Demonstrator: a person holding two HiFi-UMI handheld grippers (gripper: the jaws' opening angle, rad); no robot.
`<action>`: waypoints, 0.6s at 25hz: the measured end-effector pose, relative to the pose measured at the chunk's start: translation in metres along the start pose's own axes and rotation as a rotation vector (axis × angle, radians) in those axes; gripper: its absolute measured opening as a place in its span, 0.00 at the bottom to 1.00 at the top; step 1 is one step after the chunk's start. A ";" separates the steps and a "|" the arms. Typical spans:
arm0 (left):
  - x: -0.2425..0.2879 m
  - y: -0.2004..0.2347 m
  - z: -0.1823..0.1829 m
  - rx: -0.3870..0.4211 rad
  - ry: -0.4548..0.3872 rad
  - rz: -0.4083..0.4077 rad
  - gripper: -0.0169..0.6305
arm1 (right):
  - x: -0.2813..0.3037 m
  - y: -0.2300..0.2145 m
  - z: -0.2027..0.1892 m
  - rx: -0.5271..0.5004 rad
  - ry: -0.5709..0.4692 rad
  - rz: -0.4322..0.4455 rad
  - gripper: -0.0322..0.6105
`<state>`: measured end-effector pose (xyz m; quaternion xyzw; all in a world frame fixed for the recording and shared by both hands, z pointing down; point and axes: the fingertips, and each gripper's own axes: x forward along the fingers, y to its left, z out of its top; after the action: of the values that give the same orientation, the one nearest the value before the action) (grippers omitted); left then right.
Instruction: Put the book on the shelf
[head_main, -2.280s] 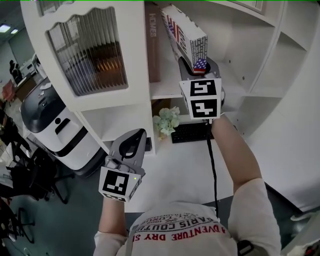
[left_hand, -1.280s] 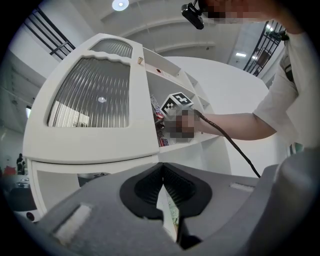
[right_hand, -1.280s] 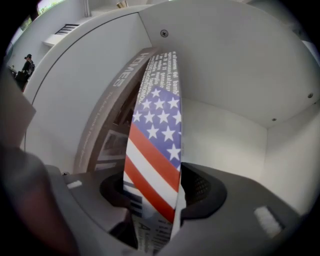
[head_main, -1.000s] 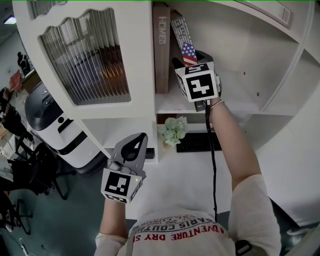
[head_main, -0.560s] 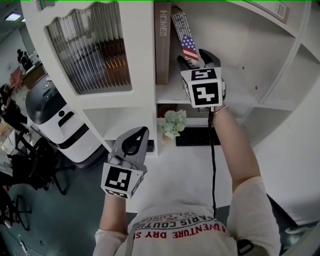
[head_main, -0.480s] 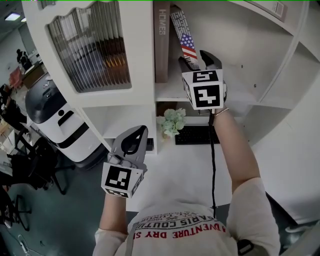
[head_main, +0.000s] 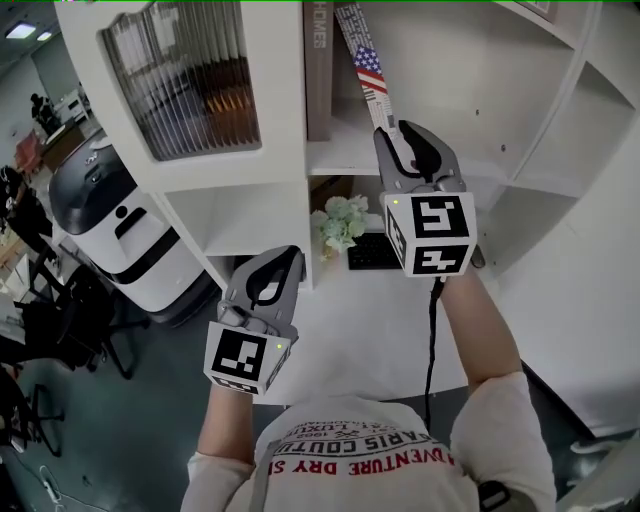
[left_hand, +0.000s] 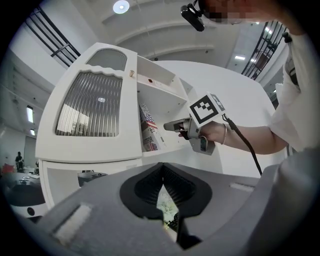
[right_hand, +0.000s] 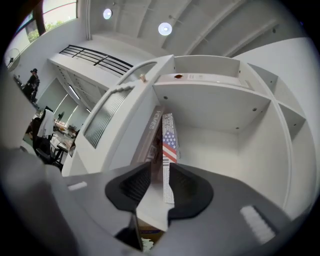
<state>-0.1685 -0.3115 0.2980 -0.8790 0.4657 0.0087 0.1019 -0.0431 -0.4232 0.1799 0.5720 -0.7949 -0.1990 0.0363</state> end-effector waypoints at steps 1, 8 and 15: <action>-0.001 -0.003 0.000 0.002 0.000 -0.005 0.03 | -0.008 0.004 -0.002 -0.008 -0.010 0.008 0.21; -0.018 -0.009 0.004 -0.022 -0.016 0.020 0.03 | -0.058 0.037 -0.030 -0.017 -0.025 0.115 0.05; -0.024 -0.011 -0.007 -0.027 0.014 0.011 0.03 | -0.114 0.079 -0.067 0.017 -0.041 0.165 0.05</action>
<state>-0.1738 -0.2874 0.3090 -0.8779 0.4709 0.0093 0.0867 -0.0556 -0.3151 0.2896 0.5006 -0.8416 -0.2003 0.0317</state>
